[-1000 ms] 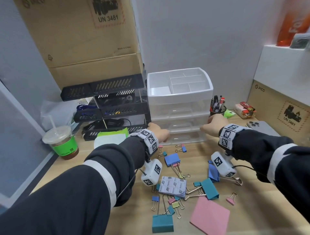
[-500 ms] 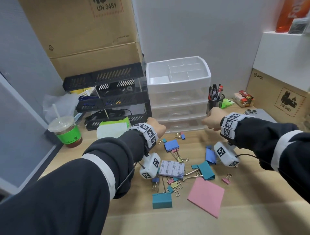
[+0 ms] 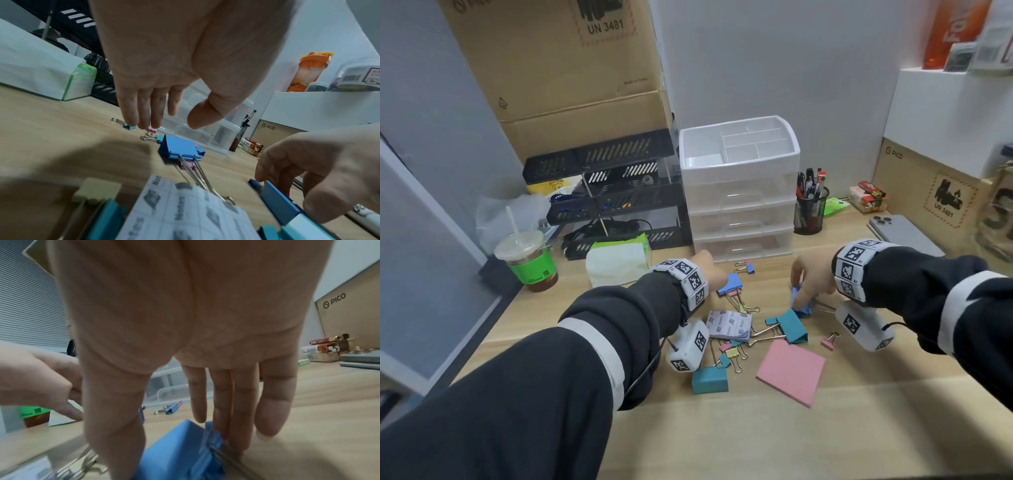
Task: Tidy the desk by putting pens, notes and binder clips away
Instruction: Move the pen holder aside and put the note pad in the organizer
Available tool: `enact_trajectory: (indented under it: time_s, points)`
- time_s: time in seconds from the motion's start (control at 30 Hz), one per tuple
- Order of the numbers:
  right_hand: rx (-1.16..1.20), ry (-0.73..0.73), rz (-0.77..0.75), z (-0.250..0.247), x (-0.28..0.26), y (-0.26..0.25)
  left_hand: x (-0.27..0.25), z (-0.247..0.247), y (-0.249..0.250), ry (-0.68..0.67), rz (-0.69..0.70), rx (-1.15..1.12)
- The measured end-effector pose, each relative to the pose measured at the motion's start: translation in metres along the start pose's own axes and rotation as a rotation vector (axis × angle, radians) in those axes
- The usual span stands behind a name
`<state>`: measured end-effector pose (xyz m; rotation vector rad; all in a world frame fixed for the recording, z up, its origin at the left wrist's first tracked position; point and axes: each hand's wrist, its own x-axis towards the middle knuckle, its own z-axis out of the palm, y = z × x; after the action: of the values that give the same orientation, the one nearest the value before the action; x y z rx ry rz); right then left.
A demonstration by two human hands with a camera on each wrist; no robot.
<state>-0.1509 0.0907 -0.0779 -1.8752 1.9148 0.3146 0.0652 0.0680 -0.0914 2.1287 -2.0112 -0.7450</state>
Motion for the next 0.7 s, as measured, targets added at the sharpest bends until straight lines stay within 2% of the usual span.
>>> enact_trajectory:
  time_s: [0.1,0.23,0.37,0.53,0.7]
  points:
    - [-0.021,0.030,-0.004,0.010,-0.007,0.001,-0.015,-0.001,0.000,-0.011,0.034,0.033]
    - [0.056,0.157,-0.032,0.019,-0.015,-0.001,-0.030,0.004,-0.001,-0.080,0.070,0.135]
    - [0.147,0.264,-0.217,0.020,-0.036,-0.018,-0.052,0.004,-0.002,-0.168,0.138,0.297]
    - [-0.021,0.020,-0.377,0.039,-0.068,-0.048,-0.071,0.012,-0.007,-0.204,0.257,0.531]
    - [-0.283,-0.038,-0.376,0.054,-0.078,-0.054,-0.077,0.010,-0.009,-0.178,0.293,0.600]
